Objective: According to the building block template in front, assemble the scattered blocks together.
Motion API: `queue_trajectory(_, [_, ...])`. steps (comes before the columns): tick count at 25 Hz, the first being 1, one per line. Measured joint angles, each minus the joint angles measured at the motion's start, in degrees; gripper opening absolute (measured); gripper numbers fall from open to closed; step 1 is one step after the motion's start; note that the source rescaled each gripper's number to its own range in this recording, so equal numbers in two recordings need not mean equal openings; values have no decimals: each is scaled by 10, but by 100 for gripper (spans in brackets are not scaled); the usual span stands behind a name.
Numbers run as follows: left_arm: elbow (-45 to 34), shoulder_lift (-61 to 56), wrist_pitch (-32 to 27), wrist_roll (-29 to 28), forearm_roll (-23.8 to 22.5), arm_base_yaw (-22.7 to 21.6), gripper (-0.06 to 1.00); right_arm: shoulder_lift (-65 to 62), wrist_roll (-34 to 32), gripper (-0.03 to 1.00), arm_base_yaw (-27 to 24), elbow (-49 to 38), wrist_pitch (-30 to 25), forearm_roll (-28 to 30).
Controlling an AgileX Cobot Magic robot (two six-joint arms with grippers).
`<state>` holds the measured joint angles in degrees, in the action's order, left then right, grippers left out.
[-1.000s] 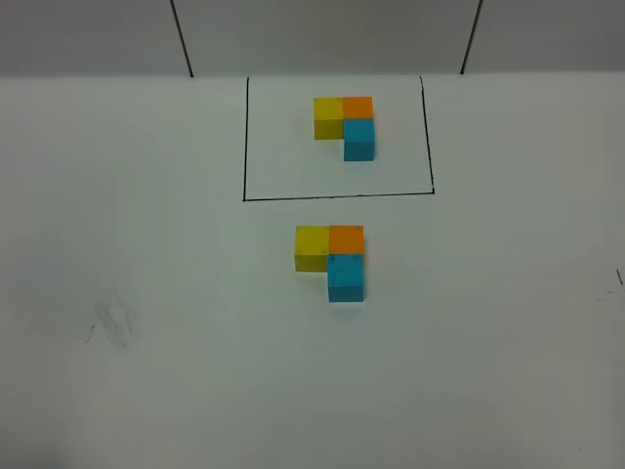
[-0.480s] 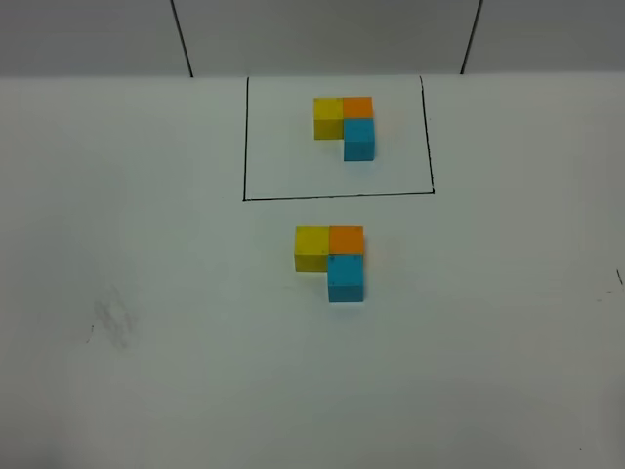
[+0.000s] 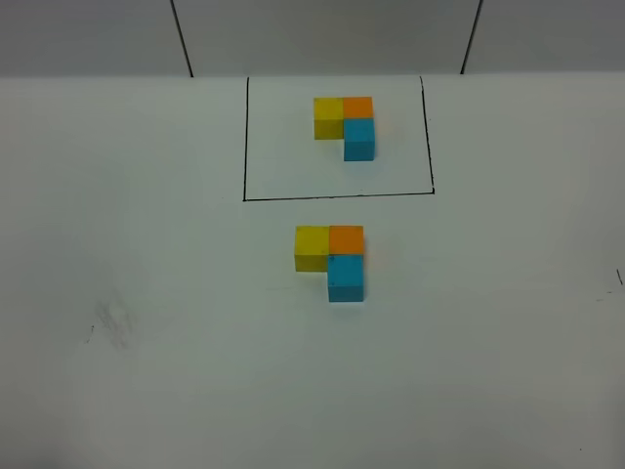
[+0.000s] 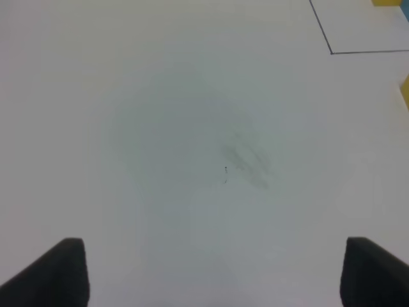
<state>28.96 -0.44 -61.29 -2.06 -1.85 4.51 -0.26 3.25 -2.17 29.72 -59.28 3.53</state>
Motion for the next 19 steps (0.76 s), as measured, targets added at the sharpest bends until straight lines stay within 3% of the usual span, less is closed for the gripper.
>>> queue_trajectory(5, [0,0,0,0,0,0,68,-1,-2,88,0,-9,-18,-2])
queue_trajectory(19, [0,0,0,0,0,0,68,-2,-3,37,0,-9,-18,-2])
